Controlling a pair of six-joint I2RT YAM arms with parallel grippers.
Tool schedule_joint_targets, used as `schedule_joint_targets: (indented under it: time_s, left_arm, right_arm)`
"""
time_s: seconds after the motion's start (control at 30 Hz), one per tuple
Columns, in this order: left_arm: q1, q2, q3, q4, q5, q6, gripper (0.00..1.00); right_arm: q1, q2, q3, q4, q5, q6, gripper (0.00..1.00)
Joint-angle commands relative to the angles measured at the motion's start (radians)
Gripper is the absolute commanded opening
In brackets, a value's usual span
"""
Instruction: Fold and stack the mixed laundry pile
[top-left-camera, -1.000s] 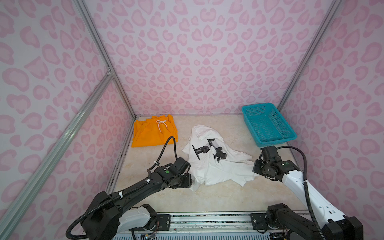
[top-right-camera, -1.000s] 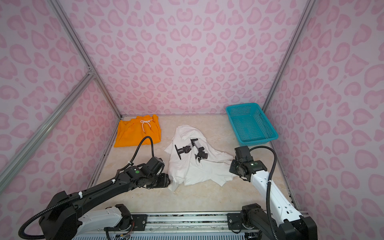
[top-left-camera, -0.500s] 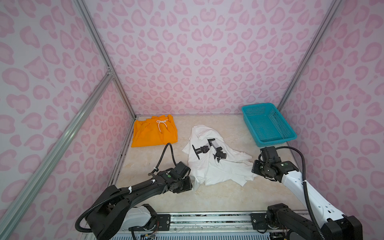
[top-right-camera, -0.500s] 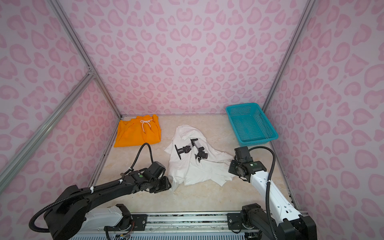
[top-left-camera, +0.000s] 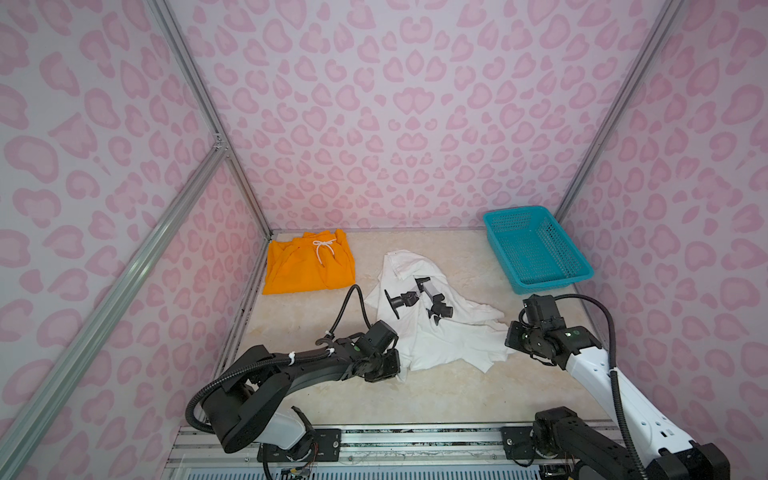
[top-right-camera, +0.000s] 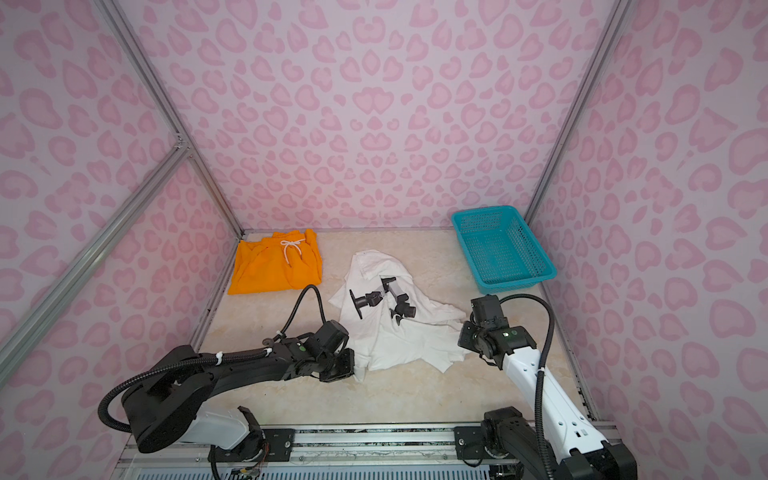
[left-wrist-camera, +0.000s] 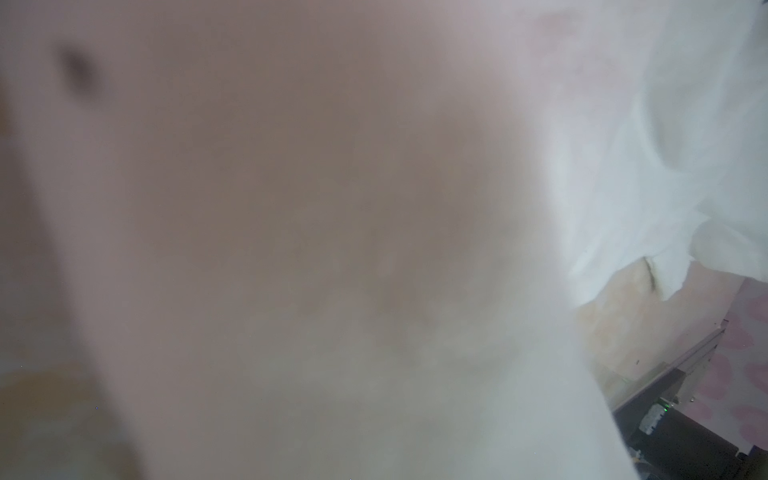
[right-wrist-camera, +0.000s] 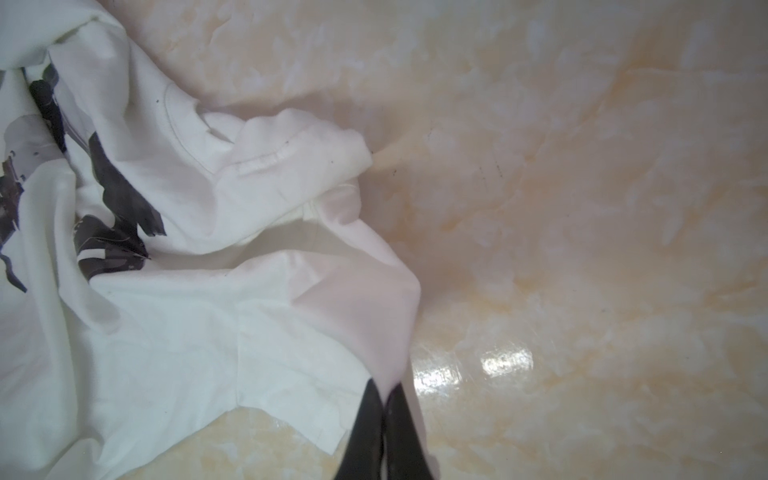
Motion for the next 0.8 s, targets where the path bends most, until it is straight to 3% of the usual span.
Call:
schedule_joint_targets:
  time_s: [0.0, 0.17, 0.4, 0.63, 0.67, 0.77]
  left_arm:
    - [0.002, -0.005, 0.019, -0.238, -0.143, 0.027, 0.03]
    - [0.054, -0.083, 0.111, -0.410, -0.217, 0.107, 0.03]
    - [0.265, -0.265, 0.304, -0.631, -0.263, 0.286, 0.03]
    - [0.350, -0.331, 0.255, -0.642, -0.211, 0.343, 0.03]
    - [0.352, -0.334, 0.236, -0.632, -0.203, 0.339, 0.03]
    - [0.355, -0.346, 0.193, -0.602, -0.190, 0.327, 0.03]
  right_arm:
    - [-0.001, -0.003, -0.009, 0.002, 0.007, -0.007, 0.00]
    - [-0.002, 0.002, 0.014, 0.015, -0.011, -0.023, 0.00]
    - [-0.019, 0.049, 0.085, -0.030, -0.097, -0.075, 0.00]
    - [-0.016, 0.219, -0.039, 0.072, -0.269, -0.026, 0.00]
    - [-0.014, 0.223, -0.054, 0.092, -0.279, -0.015, 0.02]
    - [-0.015, 0.220, -0.078, 0.109, -0.278, 0.000, 0.24]
